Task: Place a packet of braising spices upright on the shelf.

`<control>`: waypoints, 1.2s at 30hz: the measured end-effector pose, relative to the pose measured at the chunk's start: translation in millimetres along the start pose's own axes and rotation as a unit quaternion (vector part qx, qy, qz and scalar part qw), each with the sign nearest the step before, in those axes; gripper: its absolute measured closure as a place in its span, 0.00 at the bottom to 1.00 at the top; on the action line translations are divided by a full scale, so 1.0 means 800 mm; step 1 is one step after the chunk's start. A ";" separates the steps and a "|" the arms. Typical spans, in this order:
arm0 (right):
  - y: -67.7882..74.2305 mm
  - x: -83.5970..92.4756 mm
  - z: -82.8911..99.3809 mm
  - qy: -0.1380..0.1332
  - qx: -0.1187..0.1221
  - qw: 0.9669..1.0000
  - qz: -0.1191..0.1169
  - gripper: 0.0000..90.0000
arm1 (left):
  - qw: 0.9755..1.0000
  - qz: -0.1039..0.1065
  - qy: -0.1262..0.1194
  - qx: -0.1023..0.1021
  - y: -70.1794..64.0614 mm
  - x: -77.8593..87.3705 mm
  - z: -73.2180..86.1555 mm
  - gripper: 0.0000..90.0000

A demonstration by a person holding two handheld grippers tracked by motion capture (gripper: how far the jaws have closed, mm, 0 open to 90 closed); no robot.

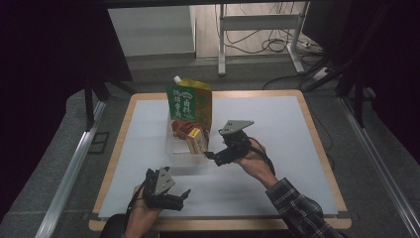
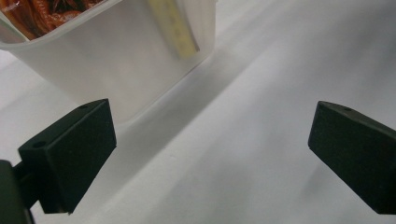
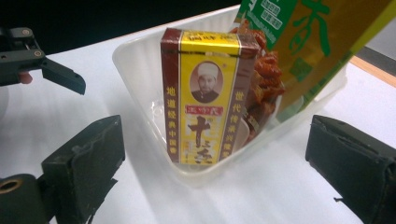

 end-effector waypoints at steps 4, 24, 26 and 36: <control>-0.002 0.002 0.007 0.006 -0.004 1.000 0.001 0.03 | 1.000 0.001 -0.002 0.002 0.000 0.000 0.000 0.01; -0.007 0.019 0.032 0.020 -0.004 1.000 0.014 0.03 | 1.000 0.002 -0.009 0.007 0.000 0.002 -0.002 0.01; -0.008 0.022 0.035 0.019 -0.005 1.000 0.016 0.03 | 1.000 0.003 -0.011 0.009 0.000 0.002 -0.002 0.01; -0.010 0.027 0.049 0.026 -0.008 0.999 0.023 0.03 | 1.000 0.004 -0.011 0.015 0.000 0.002 -0.002 0.01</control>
Point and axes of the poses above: each handheld gripper's, and its own axes: x roughly backward along the jaws, z roughly out of its underside, y roughly to its left, the point moved 6 cm from there along -x, roughly forward along the jaws, and after that the axes turned 12 degrees about y, right-handed, at the moved point
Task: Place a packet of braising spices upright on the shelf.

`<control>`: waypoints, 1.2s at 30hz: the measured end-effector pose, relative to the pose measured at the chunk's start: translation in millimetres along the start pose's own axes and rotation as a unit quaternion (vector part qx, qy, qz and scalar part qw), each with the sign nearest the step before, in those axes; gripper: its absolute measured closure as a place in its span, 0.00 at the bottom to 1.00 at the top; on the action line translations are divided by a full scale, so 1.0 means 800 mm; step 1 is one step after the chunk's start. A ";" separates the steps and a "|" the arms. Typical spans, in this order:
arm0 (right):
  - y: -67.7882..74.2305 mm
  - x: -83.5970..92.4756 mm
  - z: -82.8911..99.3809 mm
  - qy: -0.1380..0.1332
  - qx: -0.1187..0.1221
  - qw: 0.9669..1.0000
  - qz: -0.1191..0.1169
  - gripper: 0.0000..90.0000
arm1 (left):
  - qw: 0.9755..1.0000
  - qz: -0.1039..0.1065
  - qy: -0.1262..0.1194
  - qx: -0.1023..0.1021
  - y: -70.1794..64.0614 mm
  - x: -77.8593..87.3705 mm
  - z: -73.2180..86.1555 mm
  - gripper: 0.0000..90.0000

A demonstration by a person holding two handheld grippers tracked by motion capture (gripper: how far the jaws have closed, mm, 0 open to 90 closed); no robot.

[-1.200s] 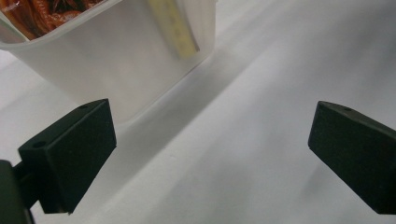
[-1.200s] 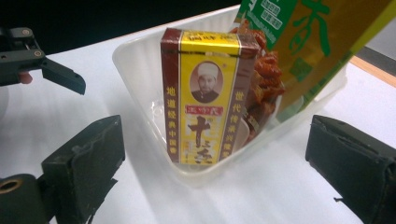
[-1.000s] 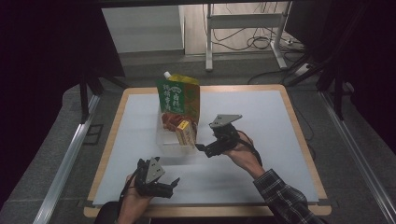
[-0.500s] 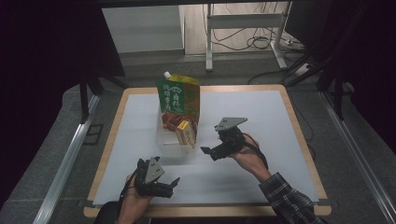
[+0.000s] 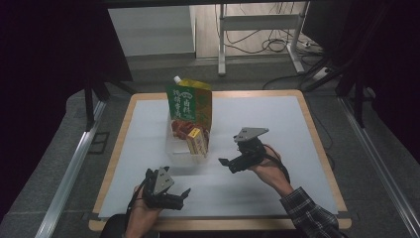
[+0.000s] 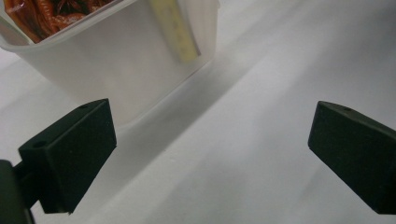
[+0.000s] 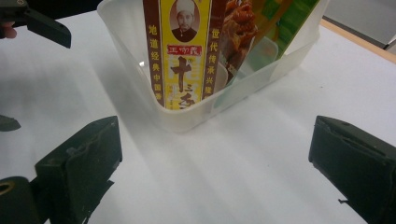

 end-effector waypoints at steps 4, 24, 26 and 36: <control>-0.001 0.002 0.005 0.001 -0.003 1.000 0.001 0.03 | 1.000 0.001 0.000 0.001 0.000 0.000 0.000 0.01; -0.010 0.022 0.034 0.008 -0.017 1.000 0.014 0.02 | 1.000 0.002 0.001 0.002 0.000 0.000 0.000 0.01; -0.011 0.025 0.036 0.006 -0.020 1.000 0.015 0.02 | 1.000 0.003 0.005 0.000 0.000 0.000 0.001 0.01; -0.015 0.038 0.048 0.006 -0.027 0.999 0.020 0.02 | 1.000 0.004 0.006 0.001 0.000 0.000 0.001 0.01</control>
Point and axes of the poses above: each handheld gripper's, and its own axes: x roughly backward along the jaws, z roughly out of its underside, y roughly to its left, the point moved 6 cm from there along -x, roughly forward along the jaws, and after that the axes turned 12 degrees about y, right-handed, at the moved point
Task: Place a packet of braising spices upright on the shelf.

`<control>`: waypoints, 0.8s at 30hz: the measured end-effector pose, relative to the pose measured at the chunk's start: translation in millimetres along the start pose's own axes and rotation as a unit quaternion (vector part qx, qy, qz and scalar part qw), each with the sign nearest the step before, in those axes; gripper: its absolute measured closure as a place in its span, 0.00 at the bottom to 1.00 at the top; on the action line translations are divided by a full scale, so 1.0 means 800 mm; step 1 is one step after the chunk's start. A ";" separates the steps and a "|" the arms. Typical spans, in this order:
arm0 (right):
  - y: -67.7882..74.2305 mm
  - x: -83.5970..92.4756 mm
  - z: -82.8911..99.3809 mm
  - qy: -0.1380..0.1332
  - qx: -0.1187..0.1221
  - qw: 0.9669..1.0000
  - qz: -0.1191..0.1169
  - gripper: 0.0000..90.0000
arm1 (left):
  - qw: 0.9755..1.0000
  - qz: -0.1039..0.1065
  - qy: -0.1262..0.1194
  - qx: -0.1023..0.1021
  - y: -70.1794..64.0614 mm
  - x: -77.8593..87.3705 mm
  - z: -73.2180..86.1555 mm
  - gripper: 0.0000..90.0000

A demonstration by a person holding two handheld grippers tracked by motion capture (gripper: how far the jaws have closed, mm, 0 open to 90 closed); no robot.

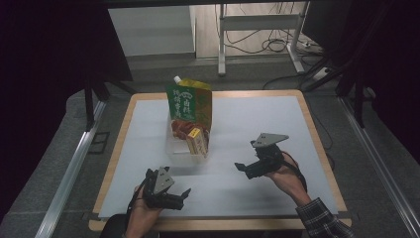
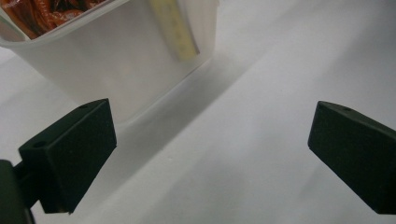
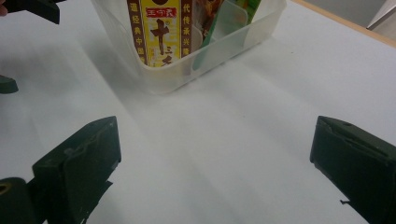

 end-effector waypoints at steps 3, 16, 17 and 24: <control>-0.001 0.003 0.004 0.001 -0.003 1.000 0.002 0.02 | 1.000 0.000 -0.001 0.002 0.000 0.000 0.000 0.01; -0.010 0.015 0.026 0.004 -0.017 1.000 0.009 0.01 | 1.000 0.001 0.000 0.003 -0.001 0.000 0.000 0.01; -0.011 0.016 0.028 0.005 -0.019 1.000 0.010 0.01 | 1.000 0.001 -0.003 0.006 -0.001 -0.001 -0.001 0.01; -0.015 0.023 0.042 0.008 -0.027 0.999 0.016 0.01 | 1.000 0.002 -0.001 0.006 -0.001 -0.001 -0.001 0.01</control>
Point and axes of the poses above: each handheld gripper's, and its own axes: x roughly backward along the jaws, z roughly out of its underside, y roughly to its left, the point moved 6 cm from there along -x, roughly forward along the jaws, and after that the axes turned 12 degrees about y, right-handed, at the moved point
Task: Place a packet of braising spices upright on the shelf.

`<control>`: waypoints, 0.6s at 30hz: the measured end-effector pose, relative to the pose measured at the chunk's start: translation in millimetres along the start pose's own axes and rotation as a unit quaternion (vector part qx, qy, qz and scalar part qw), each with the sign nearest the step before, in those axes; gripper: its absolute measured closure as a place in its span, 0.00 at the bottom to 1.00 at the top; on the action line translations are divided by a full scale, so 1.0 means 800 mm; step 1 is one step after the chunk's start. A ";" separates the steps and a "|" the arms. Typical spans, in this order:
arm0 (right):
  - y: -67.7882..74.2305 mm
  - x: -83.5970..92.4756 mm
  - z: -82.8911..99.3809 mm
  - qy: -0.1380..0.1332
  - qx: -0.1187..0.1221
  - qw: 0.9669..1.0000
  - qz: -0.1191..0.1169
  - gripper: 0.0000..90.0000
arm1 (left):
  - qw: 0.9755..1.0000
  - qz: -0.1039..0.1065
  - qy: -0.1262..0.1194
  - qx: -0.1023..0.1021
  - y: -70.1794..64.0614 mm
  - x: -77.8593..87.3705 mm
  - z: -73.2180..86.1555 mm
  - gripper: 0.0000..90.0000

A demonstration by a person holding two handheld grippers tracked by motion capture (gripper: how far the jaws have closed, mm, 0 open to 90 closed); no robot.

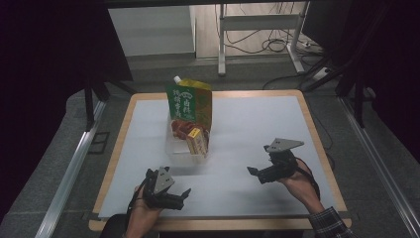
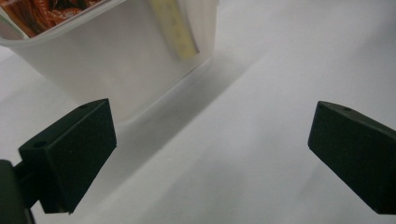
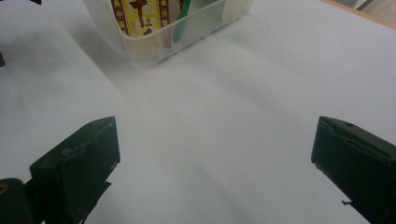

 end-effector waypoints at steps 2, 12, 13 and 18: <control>-0.001 0.001 0.003 0.000 -0.001 1.000 0.000 0.01 | 1.000 0.000 0.000 0.000 0.000 0.000 0.000 0.01; -0.008 0.009 0.019 0.003 -0.011 1.000 0.008 0.01 | 1.000 0.000 -0.001 0.001 0.000 0.000 0.000 0.01; -0.009 0.011 0.021 0.004 -0.014 1.000 0.009 0.01 | 1.000 0.000 -0.001 0.001 0.000 0.000 0.000 0.01; -0.015 0.019 0.030 0.003 -0.022 1.000 0.016 0.00 | 1.000 -0.001 -0.001 0.001 0.001 0.000 0.000 0.01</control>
Point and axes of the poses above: each handheld gripper's, and its own axes: x roughly backward along the jaws, z roughly out of its underside, y roughly to its left, the point moved 6 cm from there along -x, roughly forward along the jaws, and after that the axes turned 12 degrees about y, right-handed, at the moved point
